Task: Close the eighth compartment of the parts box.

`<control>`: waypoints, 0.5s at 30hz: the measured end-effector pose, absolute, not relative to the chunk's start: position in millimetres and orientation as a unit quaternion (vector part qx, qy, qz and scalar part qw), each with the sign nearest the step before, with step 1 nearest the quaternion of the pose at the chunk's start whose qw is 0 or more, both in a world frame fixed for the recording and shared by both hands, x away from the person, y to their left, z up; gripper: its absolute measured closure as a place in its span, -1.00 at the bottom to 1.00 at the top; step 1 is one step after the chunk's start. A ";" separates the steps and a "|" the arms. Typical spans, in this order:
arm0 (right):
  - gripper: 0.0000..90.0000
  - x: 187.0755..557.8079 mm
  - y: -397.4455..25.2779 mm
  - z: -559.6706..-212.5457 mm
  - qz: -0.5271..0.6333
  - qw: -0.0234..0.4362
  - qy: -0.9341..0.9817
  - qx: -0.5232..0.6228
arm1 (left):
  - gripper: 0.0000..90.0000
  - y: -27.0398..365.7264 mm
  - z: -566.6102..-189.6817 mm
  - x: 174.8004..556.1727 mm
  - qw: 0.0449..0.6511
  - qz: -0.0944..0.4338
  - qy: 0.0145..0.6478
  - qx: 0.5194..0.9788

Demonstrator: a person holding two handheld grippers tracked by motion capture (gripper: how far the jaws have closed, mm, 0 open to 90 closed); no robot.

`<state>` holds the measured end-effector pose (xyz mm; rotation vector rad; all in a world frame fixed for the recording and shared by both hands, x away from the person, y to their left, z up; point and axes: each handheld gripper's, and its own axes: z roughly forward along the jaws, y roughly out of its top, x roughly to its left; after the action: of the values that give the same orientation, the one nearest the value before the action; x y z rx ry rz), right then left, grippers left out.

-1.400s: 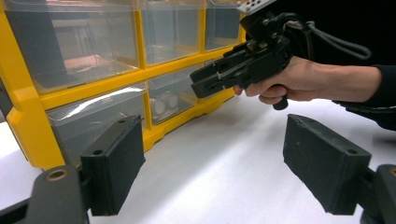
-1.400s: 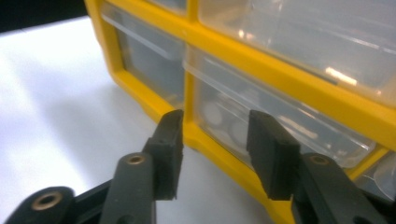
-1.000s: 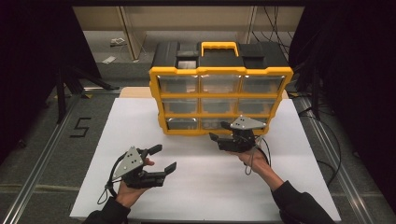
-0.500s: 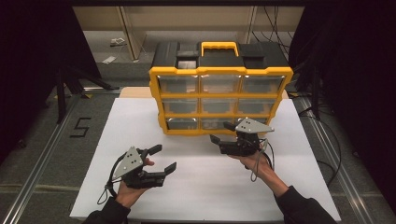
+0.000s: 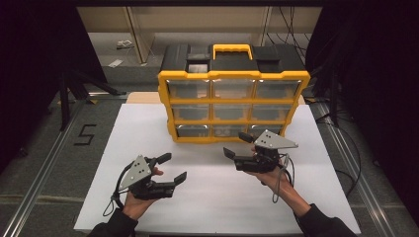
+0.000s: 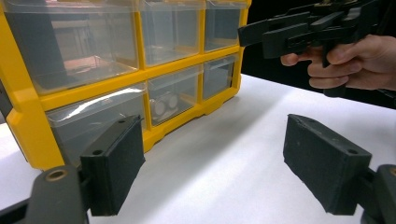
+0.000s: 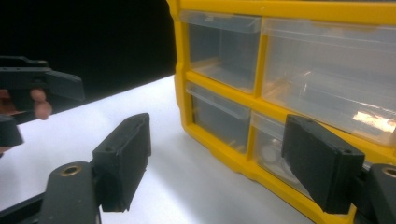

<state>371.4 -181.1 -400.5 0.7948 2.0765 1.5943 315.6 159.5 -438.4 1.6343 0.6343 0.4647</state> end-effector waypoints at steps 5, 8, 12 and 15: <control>-0.48 364.6 -182.5 -398.4 0.576 0.199 0.741 0.281 | -0.56 159.7 -438.4 315.4 0.616 0.202 0.274 0.710; -0.49 360.9 -183.4 -398.5 0.576 0.200 0.742 0.279 | -0.55 159.9 -438.4 314.9 0.617 0.202 0.275 0.710; -0.49 356.0 -185.6 -397.9 0.576 0.203 0.742 0.276 | -0.56 159.8 -438.4 314.9 0.617 0.201 0.274 0.710; -0.49 352.4 -188.6 -397.0 0.578 0.203 0.741 0.276 | -0.56 159.8 -438.4 314.5 0.616 0.202 0.274 0.710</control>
<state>352.4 -188.6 -397.0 0.7714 2.0669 1.6116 314.5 159.8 -438.4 1.6355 0.6311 0.4641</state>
